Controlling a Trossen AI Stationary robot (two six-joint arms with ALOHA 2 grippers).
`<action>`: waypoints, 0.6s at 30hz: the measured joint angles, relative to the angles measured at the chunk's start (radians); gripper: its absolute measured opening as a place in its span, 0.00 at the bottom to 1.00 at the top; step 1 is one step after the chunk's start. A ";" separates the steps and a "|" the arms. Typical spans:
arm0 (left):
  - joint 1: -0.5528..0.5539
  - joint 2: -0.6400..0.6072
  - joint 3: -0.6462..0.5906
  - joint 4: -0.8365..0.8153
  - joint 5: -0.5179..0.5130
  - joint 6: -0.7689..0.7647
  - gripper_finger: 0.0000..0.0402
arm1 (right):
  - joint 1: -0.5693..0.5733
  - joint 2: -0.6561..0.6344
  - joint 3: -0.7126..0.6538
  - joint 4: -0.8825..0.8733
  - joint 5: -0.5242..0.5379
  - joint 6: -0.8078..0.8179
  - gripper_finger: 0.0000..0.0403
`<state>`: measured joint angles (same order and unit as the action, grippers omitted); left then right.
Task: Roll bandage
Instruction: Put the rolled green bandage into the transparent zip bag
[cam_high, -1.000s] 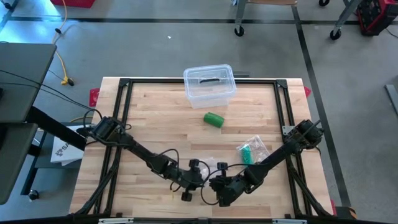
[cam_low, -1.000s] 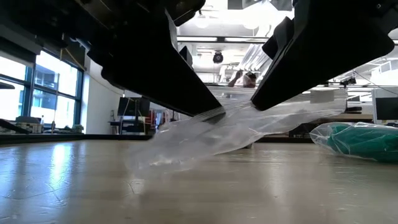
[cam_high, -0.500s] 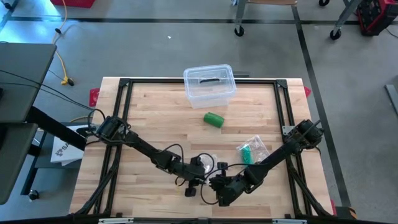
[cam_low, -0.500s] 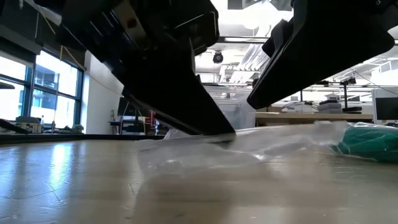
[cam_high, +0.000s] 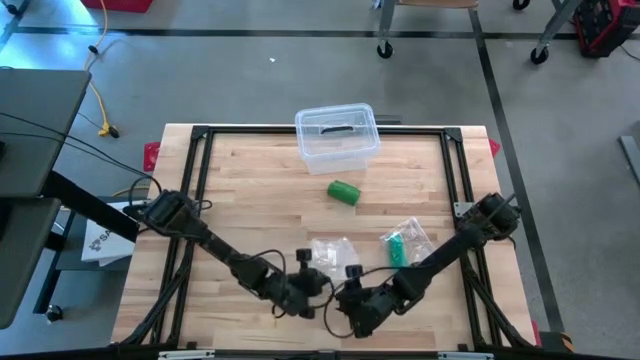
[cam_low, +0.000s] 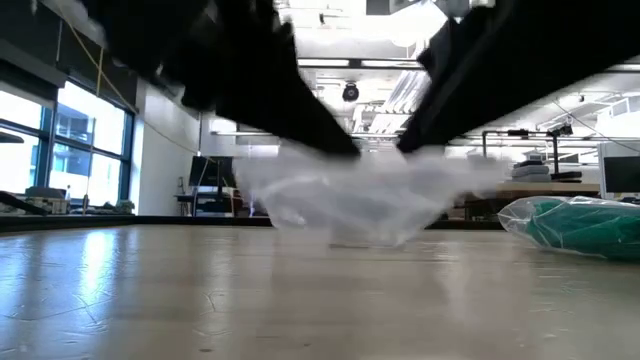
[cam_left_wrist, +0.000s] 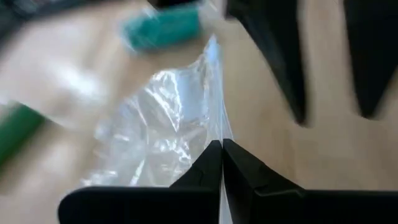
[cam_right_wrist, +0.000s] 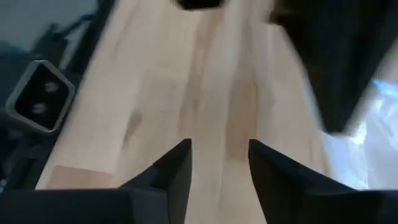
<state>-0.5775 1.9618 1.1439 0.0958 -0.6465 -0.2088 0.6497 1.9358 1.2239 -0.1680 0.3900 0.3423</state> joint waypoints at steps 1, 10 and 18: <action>-0.009 -0.010 0.009 -0.016 -0.038 0.015 0.00 | 0.007 0.000 0.020 -0.011 0.012 -0.051 0.38; -0.060 -0.116 0.064 -0.075 -0.143 0.071 0.00 | 0.087 0.000 0.262 -0.300 0.417 -0.409 0.41; -0.055 -0.151 0.067 -0.057 -0.101 0.014 0.00 | 0.072 -0.001 0.296 -0.323 0.428 -0.479 0.41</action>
<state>-0.6329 1.8107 1.2106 0.0387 -0.7475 -0.1944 0.7218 1.9347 1.5196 -0.4910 0.8185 -0.1369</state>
